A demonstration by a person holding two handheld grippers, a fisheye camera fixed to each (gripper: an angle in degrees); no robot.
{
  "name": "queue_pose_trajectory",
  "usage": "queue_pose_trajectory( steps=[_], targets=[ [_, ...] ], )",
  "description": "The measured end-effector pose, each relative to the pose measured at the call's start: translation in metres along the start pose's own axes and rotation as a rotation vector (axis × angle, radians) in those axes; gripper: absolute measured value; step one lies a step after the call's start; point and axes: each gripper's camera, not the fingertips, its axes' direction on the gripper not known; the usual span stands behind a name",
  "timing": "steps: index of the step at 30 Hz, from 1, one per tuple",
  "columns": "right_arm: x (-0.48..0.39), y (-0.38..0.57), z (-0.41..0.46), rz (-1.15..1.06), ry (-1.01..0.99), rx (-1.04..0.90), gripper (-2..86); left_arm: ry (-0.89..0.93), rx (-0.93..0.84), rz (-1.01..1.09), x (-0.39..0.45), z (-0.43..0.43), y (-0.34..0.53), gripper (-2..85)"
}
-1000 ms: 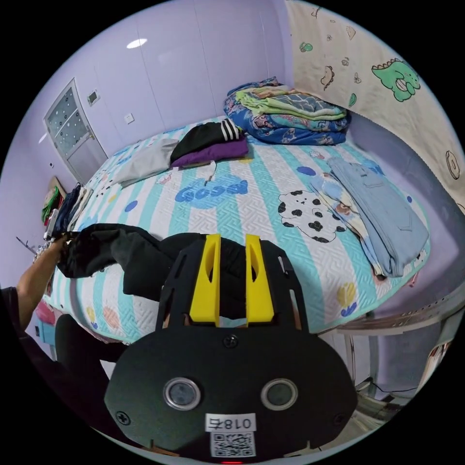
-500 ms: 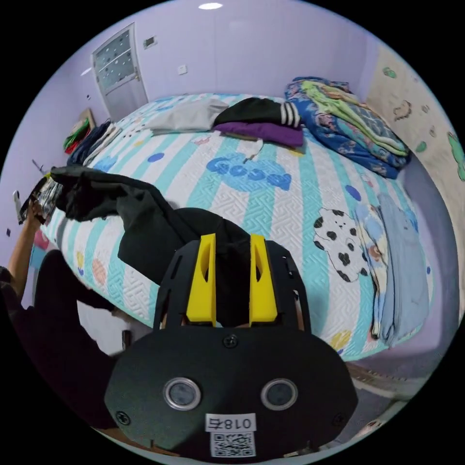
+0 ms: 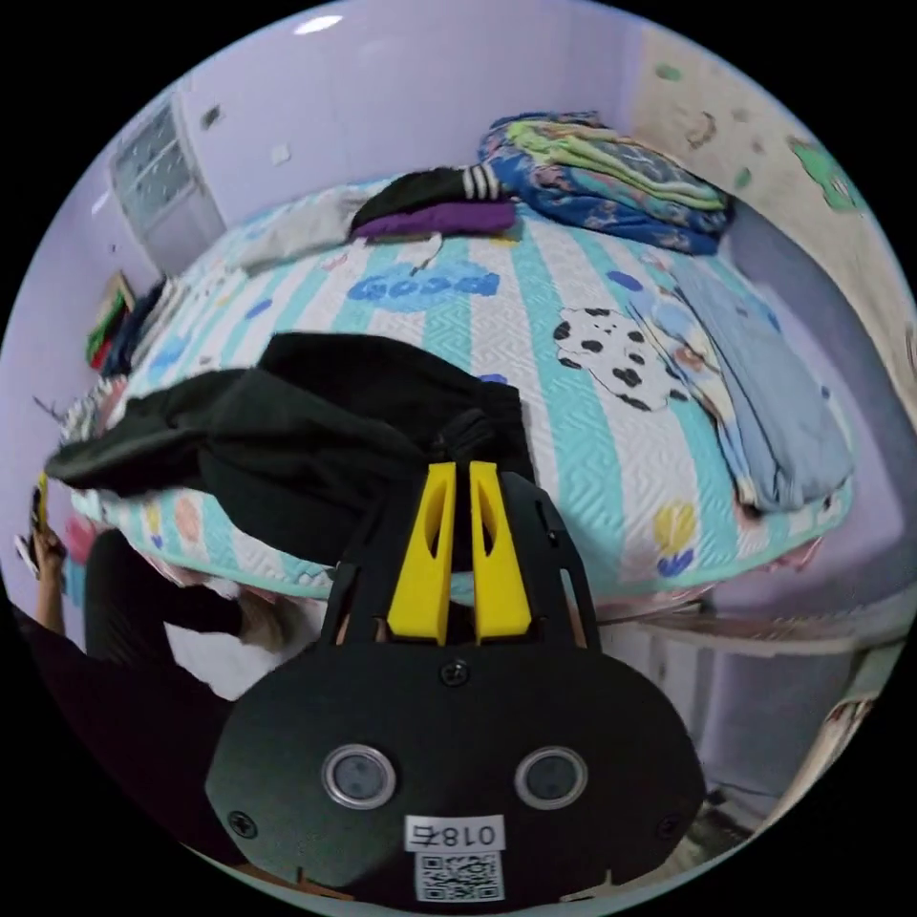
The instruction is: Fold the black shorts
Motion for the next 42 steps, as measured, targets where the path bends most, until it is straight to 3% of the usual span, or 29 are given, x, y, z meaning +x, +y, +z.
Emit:
queue_pose_trajectory(
  steps=[4, 9, 17, 22, 26, 29, 33, 36, 40, 42],
  targets=[
    [0.06, 0.041, -0.042, 0.201, -0.17, 0.19, 1.3, 0.004, 0.064, -0.051, -0.03, -0.027, 0.017, -1.0],
    [0.077, 0.073, -0.051, 0.138, -0.008, 0.097, 1.1, -0.018, 0.134, -0.113, -0.073, -0.065, 0.043, -1.0],
    [0.095, 0.104, -0.082, 0.191, -0.053, 0.277, 0.9, 0.0, 0.132, -0.083, -0.102, -0.073, 0.053, -1.0],
    [0.109, 0.053, -0.08, 0.228, -0.097, 0.36, 0.8, 0.033, 0.05, 0.014, -0.092, 0.013, -0.002, -1.0],
    [0.111, -0.036, -0.063, 0.219, -0.106, 0.407, 0.7, 0.046, -0.033, -0.025, -0.068, 0.176, -0.076, -1.0],
    [0.117, -0.114, -0.084, 0.286, -0.107, 0.547, 0.7, 0.082, 0.022, 0.003, -0.009, 0.263, -0.147, -1.0],
    [0.131, -0.181, -0.161, 0.343, -0.143, 0.84, 0.7, 0.268, 0.234, 0.121, 0.075, 0.291, -0.231, -1.0],
    [0.136, -0.193, -0.194, 0.293, -0.175, 0.926, 0.7, 0.332, 0.282, 0.17, 0.086, 0.29, -0.243, -1.0],
    [0.15, -0.168, -0.178, 0.219, -0.25, 0.844, 0.7, 0.344, 0.166, 0.185, 0.037, 0.307, -0.213, -1.0],
    [0.156, -0.141, -0.154, 0.193, -0.282, 0.773, 0.7, 0.371, 0.027, 0.19, -0.02, 0.325, -0.172, -1.0]
  ],
)
